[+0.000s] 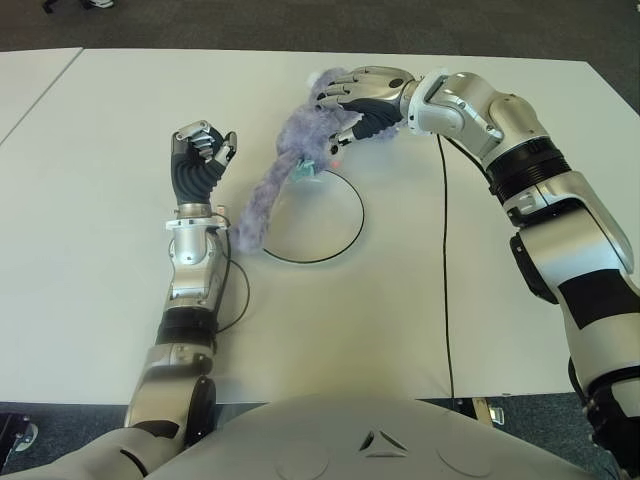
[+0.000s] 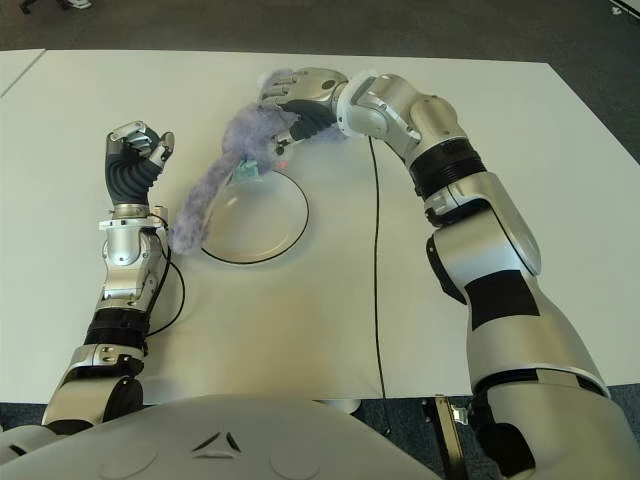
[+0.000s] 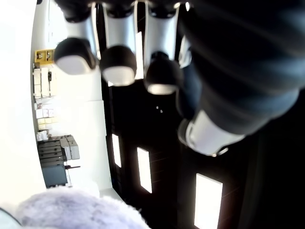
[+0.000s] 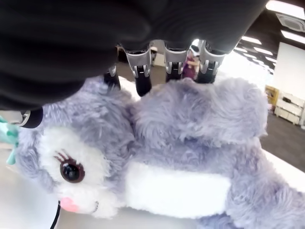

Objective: Put the doll into the plate.

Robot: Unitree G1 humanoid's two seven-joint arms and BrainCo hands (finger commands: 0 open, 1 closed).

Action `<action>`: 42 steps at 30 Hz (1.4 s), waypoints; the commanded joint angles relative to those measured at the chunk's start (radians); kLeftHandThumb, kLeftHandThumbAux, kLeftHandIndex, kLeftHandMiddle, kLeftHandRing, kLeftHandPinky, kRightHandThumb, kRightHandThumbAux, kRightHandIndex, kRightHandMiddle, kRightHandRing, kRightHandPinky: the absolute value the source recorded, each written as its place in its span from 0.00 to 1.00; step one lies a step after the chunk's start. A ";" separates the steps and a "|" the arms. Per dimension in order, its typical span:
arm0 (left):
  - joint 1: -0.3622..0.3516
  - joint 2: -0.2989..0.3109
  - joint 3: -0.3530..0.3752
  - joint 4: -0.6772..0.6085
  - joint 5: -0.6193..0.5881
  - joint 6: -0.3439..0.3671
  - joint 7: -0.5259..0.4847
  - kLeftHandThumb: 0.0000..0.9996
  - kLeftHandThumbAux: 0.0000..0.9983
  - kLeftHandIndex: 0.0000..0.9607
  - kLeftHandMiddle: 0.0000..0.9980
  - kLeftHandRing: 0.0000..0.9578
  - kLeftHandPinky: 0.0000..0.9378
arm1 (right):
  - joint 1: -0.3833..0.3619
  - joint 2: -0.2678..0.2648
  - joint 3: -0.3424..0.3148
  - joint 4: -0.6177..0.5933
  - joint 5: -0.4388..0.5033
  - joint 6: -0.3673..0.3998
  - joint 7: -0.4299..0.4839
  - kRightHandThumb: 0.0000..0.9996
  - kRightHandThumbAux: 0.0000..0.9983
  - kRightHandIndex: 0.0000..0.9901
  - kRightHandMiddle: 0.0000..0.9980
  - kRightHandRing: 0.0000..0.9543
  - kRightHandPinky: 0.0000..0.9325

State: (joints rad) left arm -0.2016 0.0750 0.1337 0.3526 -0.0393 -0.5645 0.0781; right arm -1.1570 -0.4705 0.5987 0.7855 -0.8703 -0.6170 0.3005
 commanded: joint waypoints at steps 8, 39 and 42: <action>0.187 -0.059 -0.018 0.107 0.029 0.000 0.022 0.51 0.80 0.74 0.88 0.93 0.94 | 0.000 0.056 0.061 0.112 -0.033 0.019 -0.027 0.45 0.14 0.00 0.00 0.00 0.00; 0.209 -0.061 -0.012 0.076 0.048 -0.008 0.042 0.72 0.71 0.46 0.86 0.92 0.93 | -0.032 0.157 0.197 0.398 -0.097 0.136 -0.146 0.46 0.16 0.00 0.00 0.00 0.00; 0.211 -0.062 -0.012 0.073 0.050 -0.008 0.044 0.72 0.71 0.46 0.86 0.92 0.93 | -0.032 0.164 0.214 0.413 -0.101 0.146 -0.147 0.47 0.16 0.00 0.00 0.00 0.00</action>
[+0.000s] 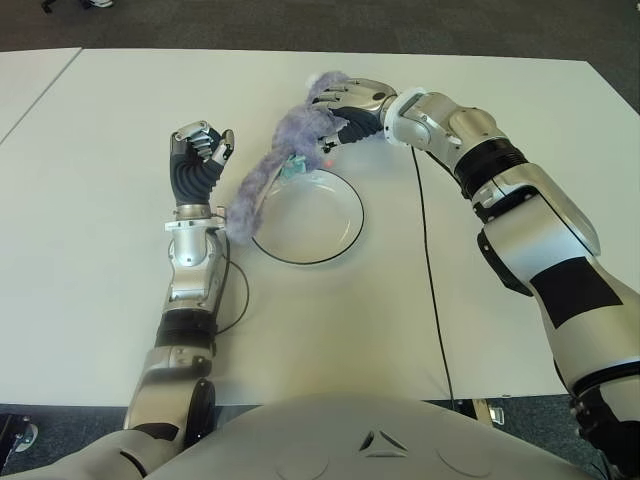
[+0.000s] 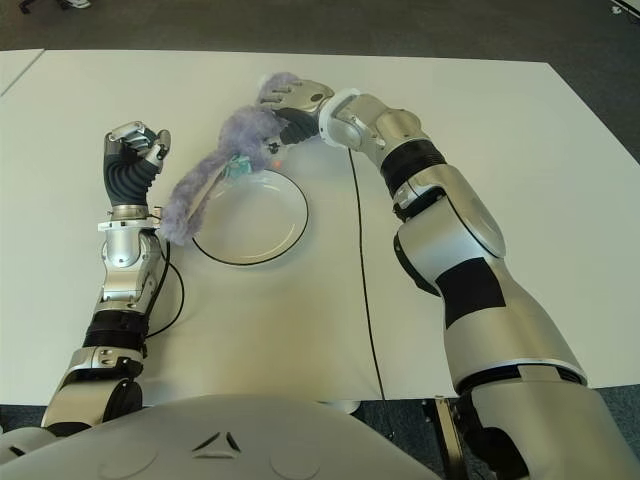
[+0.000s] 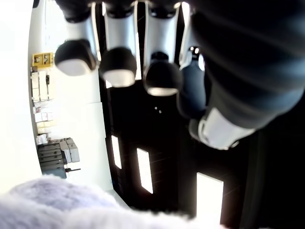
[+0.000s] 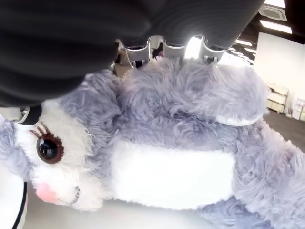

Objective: Put the doll into the plate.

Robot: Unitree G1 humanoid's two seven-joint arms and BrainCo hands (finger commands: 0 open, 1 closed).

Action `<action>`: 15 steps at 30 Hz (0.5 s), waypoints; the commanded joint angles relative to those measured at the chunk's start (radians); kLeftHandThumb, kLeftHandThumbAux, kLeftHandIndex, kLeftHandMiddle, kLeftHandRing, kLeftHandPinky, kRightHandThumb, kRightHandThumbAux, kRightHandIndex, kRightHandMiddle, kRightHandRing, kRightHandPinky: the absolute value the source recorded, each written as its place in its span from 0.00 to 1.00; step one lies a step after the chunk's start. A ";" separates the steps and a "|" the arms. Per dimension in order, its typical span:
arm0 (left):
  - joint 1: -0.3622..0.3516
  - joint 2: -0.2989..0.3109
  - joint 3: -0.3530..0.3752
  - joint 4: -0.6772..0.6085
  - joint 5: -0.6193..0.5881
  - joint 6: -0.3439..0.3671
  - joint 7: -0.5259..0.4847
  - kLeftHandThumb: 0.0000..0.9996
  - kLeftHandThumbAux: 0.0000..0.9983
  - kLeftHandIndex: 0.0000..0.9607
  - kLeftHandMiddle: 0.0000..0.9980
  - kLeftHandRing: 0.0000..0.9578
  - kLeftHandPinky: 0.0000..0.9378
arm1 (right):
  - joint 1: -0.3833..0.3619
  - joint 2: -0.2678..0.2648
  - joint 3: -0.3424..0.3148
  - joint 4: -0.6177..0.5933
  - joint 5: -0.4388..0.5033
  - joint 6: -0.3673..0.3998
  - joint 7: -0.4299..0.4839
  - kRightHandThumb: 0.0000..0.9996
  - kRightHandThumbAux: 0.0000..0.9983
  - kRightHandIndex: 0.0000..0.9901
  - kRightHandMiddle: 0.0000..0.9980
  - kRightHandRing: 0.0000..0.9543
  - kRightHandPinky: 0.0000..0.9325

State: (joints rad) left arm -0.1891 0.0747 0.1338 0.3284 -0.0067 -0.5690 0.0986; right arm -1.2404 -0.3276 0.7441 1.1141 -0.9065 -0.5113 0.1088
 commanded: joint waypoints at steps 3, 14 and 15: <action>0.199 -0.061 -0.013 0.097 0.021 -0.003 0.026 0.72 0.71 0.46 0.86 0.92 0.93 | 0.051 0.026 0.084 0.096 -0.066 0.050 0.049 0.47 0.16 0.00 0.00 0.00 0.00; 0.209 -0.063 -0.015 0.081 0.029 -0.002 0.032 0.71 0.71 0.46 0.87 0.92 0.92 | 0.058 0.041 0.106 0.137 -0.051 0.081 0.064 0.47 0.16 0.00 0.00 0.00 0.00; 0.209 -0.063 -0.015 0.081 0.029 -0.002 0.033 0.71 0.71 0.46 0.87 0.92 0.92 | 0.059 0.042 0.108 0.141 -0.049 0.083 0.062 0.47 0.16 0.00 0.00 0.00 0.00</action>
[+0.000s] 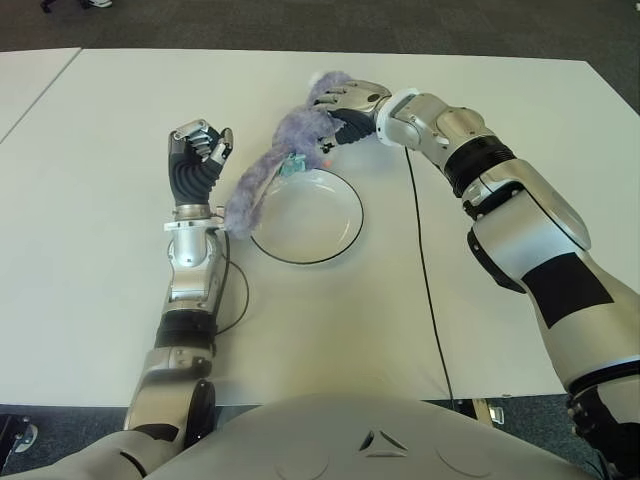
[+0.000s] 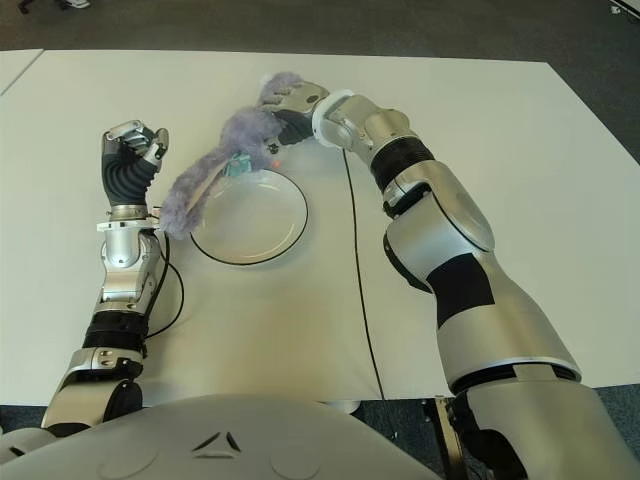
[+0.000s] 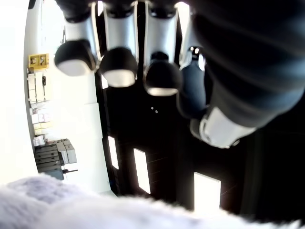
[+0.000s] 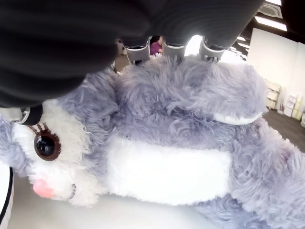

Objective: Put the doll into the plate.

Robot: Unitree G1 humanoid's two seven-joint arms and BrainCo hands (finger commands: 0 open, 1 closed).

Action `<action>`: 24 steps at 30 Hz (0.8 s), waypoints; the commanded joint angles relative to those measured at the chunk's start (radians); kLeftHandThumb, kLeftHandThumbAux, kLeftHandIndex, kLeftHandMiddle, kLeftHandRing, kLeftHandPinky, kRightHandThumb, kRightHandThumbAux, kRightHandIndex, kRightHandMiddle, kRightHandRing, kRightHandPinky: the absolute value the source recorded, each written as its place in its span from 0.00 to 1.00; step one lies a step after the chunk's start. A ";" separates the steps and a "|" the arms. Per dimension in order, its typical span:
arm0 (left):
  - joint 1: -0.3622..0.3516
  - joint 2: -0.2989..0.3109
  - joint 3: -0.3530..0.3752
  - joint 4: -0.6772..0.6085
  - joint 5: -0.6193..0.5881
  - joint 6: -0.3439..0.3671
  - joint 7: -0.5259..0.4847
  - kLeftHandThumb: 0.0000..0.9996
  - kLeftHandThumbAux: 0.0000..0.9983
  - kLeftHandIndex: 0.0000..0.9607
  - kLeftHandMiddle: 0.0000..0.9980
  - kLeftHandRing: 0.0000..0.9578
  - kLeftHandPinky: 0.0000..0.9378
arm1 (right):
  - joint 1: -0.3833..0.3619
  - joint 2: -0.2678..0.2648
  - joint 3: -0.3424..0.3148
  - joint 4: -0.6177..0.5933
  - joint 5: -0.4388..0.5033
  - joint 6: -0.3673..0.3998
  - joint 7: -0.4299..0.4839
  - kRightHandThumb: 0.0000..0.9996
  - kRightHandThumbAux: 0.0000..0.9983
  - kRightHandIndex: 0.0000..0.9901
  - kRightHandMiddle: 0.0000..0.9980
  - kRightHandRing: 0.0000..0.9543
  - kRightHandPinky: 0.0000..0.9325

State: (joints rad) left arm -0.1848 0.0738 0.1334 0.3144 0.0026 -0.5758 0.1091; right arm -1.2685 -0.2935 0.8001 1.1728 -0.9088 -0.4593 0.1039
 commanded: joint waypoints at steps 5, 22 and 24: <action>0.207 -0.063 -0.017 0.091 0.020 0.003 0.024 0.71 0.71 0.46 0.87 0.92 0.92 | 0.089 0.010 0.057 0.097 -0.046 0.037 0.057 0.47 0.16 0.00 0.00 0.00 0.01; 0.210 -0.066 -0.015 0.080 0.020 0.004 0.026 0.71 0.71 0.46 0.86 0.92 0.92 | 0.098 0.029 0.084 0.146 -0.050 0.087 0.035 0.47 0.18 0.00 0.00 0.00 0.05; 0.209 -0.066 -0.015 0.081 0.021 0.001 0.026 0.71 0.71 0.46 0.86 0.92 0.92 | 0.104 0.030 0.082 0.151 -0.046 0.091 0.028 0.48 0.19 0.00 0.00 0.00 0.06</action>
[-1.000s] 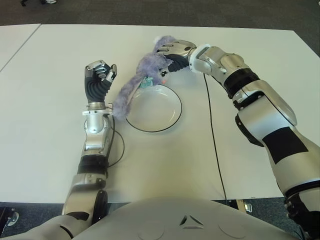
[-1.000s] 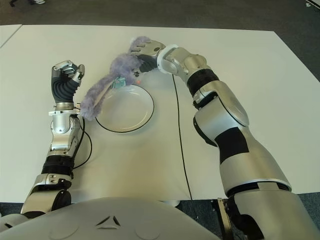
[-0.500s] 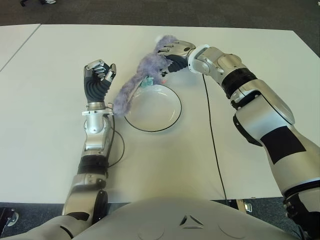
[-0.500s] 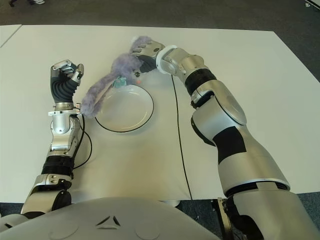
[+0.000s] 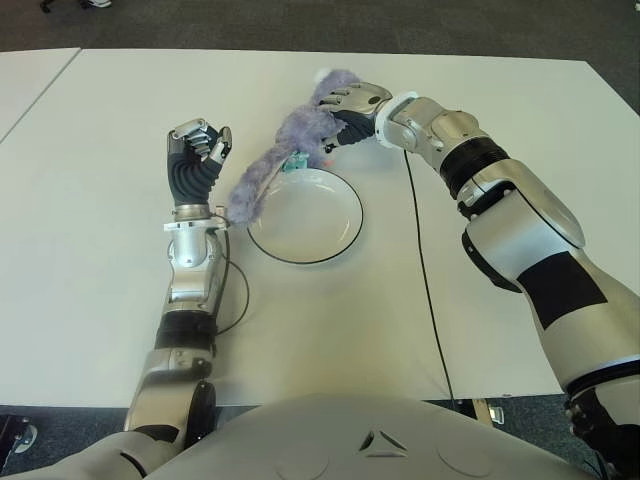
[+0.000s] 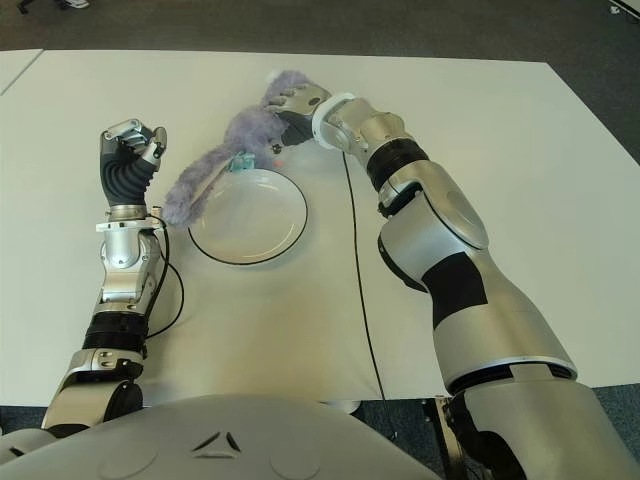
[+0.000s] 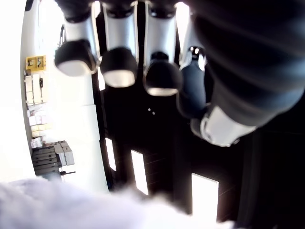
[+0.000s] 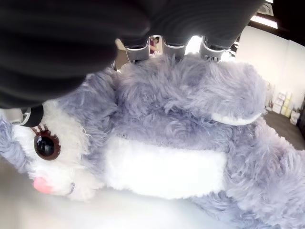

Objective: Put the doll into the plate.

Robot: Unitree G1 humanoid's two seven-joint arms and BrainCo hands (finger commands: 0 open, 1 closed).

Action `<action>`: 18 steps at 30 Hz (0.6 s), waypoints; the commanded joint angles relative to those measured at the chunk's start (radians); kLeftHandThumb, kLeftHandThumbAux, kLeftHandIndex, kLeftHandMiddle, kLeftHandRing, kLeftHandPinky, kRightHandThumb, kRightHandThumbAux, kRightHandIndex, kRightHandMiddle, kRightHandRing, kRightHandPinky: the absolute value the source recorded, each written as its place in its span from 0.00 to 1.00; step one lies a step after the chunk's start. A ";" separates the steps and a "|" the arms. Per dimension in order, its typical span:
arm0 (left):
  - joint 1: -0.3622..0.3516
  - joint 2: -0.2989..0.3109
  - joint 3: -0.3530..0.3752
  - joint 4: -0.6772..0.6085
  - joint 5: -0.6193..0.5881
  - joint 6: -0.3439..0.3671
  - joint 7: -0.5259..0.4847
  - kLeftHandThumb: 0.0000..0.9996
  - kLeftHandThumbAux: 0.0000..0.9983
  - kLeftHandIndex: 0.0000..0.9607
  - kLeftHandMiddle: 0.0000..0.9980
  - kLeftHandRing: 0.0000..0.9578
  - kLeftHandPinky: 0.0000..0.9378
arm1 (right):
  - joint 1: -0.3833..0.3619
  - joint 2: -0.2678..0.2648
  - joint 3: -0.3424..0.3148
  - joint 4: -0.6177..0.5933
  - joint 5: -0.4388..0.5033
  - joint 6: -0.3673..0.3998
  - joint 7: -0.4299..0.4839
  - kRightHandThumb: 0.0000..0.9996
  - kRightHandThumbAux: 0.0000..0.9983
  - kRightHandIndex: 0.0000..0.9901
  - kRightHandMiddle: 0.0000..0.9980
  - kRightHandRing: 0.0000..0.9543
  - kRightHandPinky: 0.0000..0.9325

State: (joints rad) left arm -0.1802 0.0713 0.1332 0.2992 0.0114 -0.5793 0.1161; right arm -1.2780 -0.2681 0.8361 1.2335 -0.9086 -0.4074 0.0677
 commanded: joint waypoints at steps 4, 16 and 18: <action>0.202 -0.064 -0.014 0.098 0.014 0.001 0.021 0.71 0.71 0.46 0.86 0.91 0.92 | 0.123 0.004 0.043 0.095 -0.041 0.044 0.037 0.48 0.21 0.00 0.00 0.00 0.13; 0.205 -0.065 -0.012 0.090 0.014 0.009 0.023 0.71 0.71 0.46 0.86 0.91 0.92 | 0.157 0.017 0.027 0.103 -0.025 0.102 -0.118 0.89 0.46 0.35 0.32 0.54 0.61; 0.205 -0.065 -0.011 0.089 0.013 0.010 0.022 0.71 0.71 0.46 0.86 0.91 0.92 | 0.160 0.020 0.021 0.104 -0.019 0.111 -0.131 0.95 0.57 0.40 0.34 0.46 0.55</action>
State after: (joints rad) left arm -0.1791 0.0682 0.1335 0.2919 0.0135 -0.5810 0.1170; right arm -1.2484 -0.2537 0.8420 1.2634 -0.9050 -0.3511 -0.0845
